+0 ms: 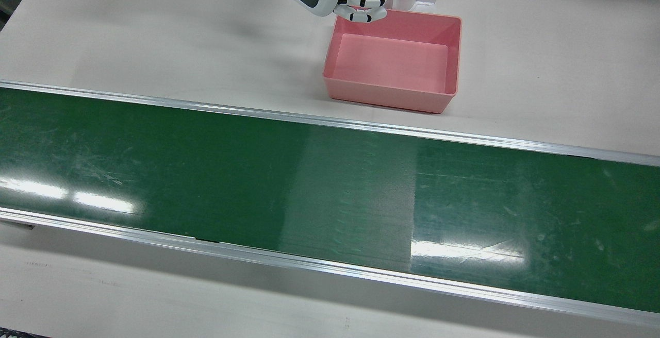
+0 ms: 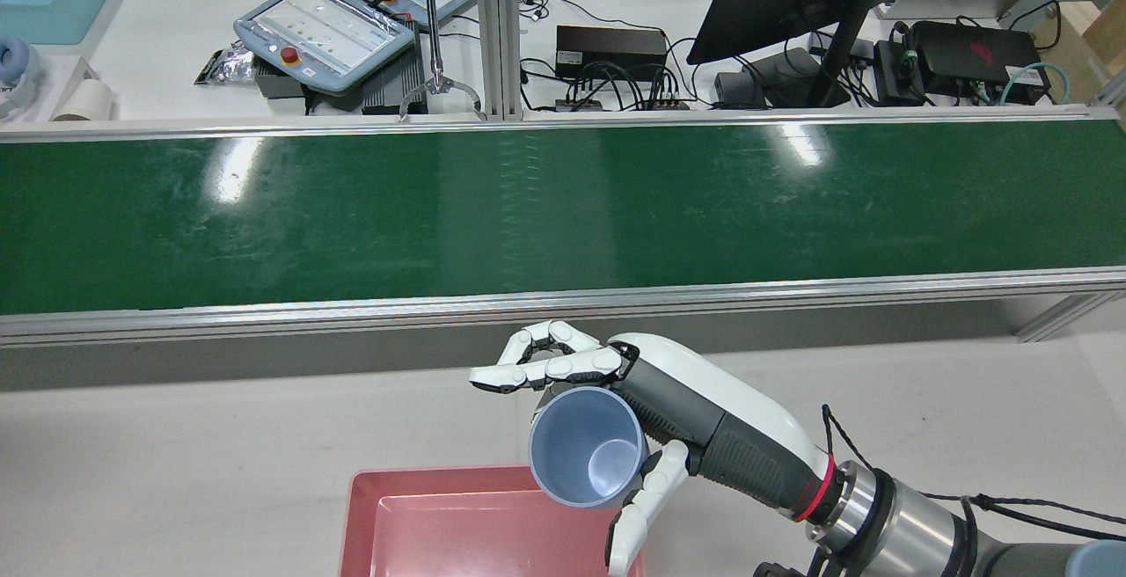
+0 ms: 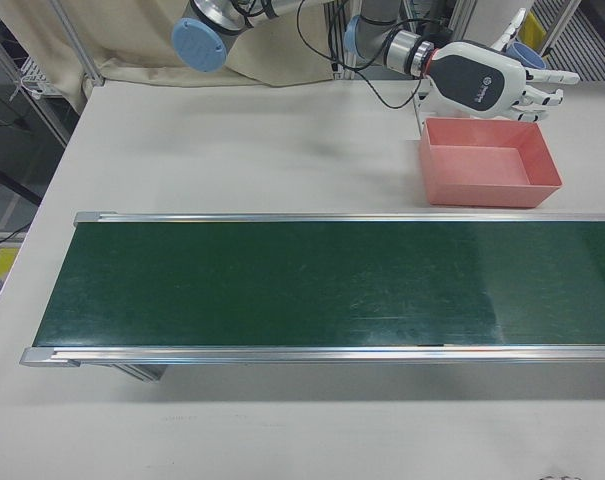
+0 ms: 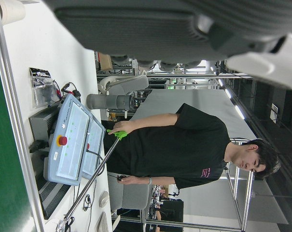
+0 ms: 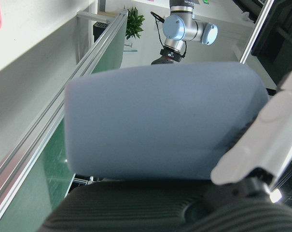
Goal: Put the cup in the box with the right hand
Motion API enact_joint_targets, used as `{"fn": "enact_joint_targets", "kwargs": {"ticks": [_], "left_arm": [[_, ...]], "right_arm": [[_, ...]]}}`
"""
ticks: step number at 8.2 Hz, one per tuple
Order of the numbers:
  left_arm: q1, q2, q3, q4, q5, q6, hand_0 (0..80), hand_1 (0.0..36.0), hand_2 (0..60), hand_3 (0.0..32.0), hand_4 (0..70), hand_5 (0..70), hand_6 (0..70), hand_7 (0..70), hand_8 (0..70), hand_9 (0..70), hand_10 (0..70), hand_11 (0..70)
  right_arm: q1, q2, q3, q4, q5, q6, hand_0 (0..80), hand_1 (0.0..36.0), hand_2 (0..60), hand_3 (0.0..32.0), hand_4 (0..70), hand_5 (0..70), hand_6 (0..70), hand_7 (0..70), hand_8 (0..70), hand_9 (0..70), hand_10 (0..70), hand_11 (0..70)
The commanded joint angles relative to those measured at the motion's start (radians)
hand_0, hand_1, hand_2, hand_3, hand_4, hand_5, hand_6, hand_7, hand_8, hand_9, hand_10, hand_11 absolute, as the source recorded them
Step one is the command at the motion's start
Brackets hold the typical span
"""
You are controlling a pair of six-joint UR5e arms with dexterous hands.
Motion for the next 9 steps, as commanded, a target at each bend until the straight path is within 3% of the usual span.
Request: {"fn": "enact_joint_targets", "kwargs": {"ticks": [1,2,3,4,5,6,7,8,9], "left_arm": [[0.0,0.0,0.001,-0.002,0.0,0.0,0.0,0.0,0.0,0.0,0.0,0.0,0.0,0.0,0.0,0.0,0.0,0.0],[0.0,0.0,0.001,0.0,0.0,0.0,0.0,0.0,0.0,0.0,0.0,0.0,0.0,0.0,0.0,0.0,0.0,0.0],[0.0,0.0,0.001,0.0,0.0,0.0,0.0,0.0,0.0,0.0,0.0,0.0,0.0,0.0,0.0,0.0,0.0,0.0],[0.0,0.0,0.001,0.0,0.0,0.0,0.0,0.0,0.0,0.0,0.0,0.0,0.0,0.0,0.0,0.0,0.0,0.0],[0.0,0.0,0.001,0.0,0.0,0.0,0.0,0.0,0.0,0.0,0.0,0.0,0.0,0.0,0.0,0.0,0.0,0.0],[0.0,0.0,0.002,-0.002,0.0,0.0,0.0,0.0,0.0,0.0,0.0,0.0,0.0,0.0,0.0,0.0,0.0,0.0],[0.0,0.0,0.002,-0.002,0.0,0.0,0.0,0.0,0.0,0.0,0.0,0.0,0.0,0.0,0.0,0.0,0.0,0.0],[0.0,0.0,0.002,-0.002,0.0,0.0,0.0,0.0,0.0,0.0,0.0,0.0,0.0,0.0,0.0,0.0,0.0,0.0],[0.0,0.0,0.001,-0.002,0.0,0.0,0.0,0.0,0.0,0.0,0.0,0.0,0.0,0.0,0.0,0.0,0.0,0.0]], "right_arm": [[-0.019,0.0,0.0,0.001,0.001,-0.002,41.7,6.6,10.6,0.0,16.5,2.1,4.8,18.9,0.0,2.3,3.1,5.5],[-0.02,0.0,0.0,0.001,0.001,-0.002,39.0,8.2,17.4,0.0,14.4,2.1,5.2,21.0,0.0,2.8,3.4,6.0],[-0.016,-0.007,0.002,0.001,-0.001,0.009,41.7,5.8,7.9,0.0,16.2,2.1,5.6,22.8,0.1,3.1,3.9,6.7],[0.076,-0.014,0.017,-0.001,-0.01,0.02,43.2,9.5,17.5,0.0,13.1,3.7,9.4,39.4,2.6,11.0,7.4,11.9],[0.234,-0.047,0.019,-0.013,-0.019,0.065,43.5,9.5,20.9,0.0,18.3,6.3,19.0,70.0,22.0,42.8,19.2,28.8],[0.408,-0.107,-0.004,-0.014,-0.019,0.119,45.2,6.0,13.7,0.0,29.2,8.1,27.0,70.0,37.6,63.4,30.0,43.5],[0.58,-0.153,-0.06,-0.014,-0.031,0.176,41.3,8.3,27.7,0.0,27.8,8.4,29.5,70.0,42.2,68.7,34.0,48.5],[0.758,-0.159,-0.202,-0.013,-0.126,0.254,42.2,6.7,22.3,0.0,31.5,8.6,30.2,70.0,43.8,70.0,35.3,50.0],[0.878,-0.155,-0.387,-0.001,-0.183,0.368,42.5,6.5,20.8,0.0,30.8,8.7,29.9,70.0,44.6,70.0,35.7,50.6]]}}
